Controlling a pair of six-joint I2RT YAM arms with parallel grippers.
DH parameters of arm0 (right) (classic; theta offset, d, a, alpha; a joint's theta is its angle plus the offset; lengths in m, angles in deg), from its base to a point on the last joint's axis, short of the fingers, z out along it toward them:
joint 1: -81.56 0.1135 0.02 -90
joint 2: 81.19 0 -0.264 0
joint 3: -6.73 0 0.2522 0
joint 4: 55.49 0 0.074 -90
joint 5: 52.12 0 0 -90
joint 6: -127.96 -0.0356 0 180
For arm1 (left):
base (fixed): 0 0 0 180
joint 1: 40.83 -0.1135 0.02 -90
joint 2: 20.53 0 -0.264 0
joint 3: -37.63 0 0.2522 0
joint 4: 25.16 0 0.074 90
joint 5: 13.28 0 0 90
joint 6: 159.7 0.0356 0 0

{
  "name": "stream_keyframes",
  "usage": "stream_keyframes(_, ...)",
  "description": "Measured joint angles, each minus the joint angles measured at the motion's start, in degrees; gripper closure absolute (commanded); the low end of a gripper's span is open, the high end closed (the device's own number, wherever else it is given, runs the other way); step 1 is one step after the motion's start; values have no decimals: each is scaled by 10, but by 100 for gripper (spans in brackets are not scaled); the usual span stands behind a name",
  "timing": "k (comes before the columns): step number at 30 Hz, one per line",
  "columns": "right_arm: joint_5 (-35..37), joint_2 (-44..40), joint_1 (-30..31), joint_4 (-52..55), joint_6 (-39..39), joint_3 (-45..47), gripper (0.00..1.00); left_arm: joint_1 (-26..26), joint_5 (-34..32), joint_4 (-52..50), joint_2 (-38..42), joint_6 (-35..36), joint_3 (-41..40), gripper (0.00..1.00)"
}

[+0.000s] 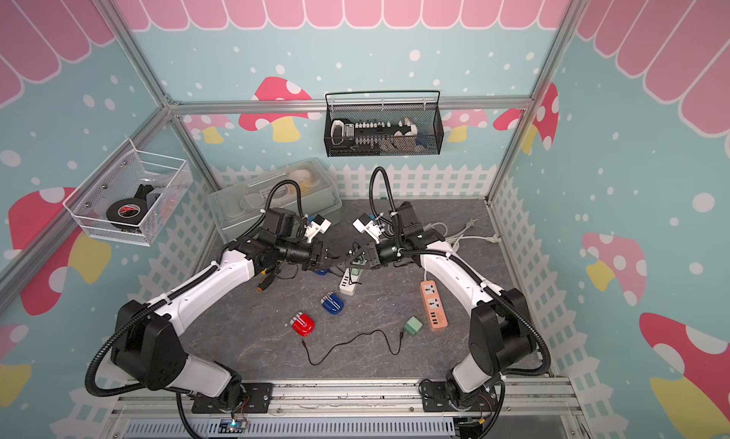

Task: Charge the electric shaver
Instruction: Pick up the charging cable from the center of the board.

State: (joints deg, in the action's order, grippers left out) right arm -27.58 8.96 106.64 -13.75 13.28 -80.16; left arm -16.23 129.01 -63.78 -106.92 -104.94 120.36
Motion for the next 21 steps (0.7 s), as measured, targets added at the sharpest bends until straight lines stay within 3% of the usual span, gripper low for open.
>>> stream_keyframes(13,-46,17,1,1,-10,0,100,-7,27,38,0,16,3,61)
stream_keyframes(21,-60,20,2,-18,-31,0,100,-5,57,70,0,16,3,67)
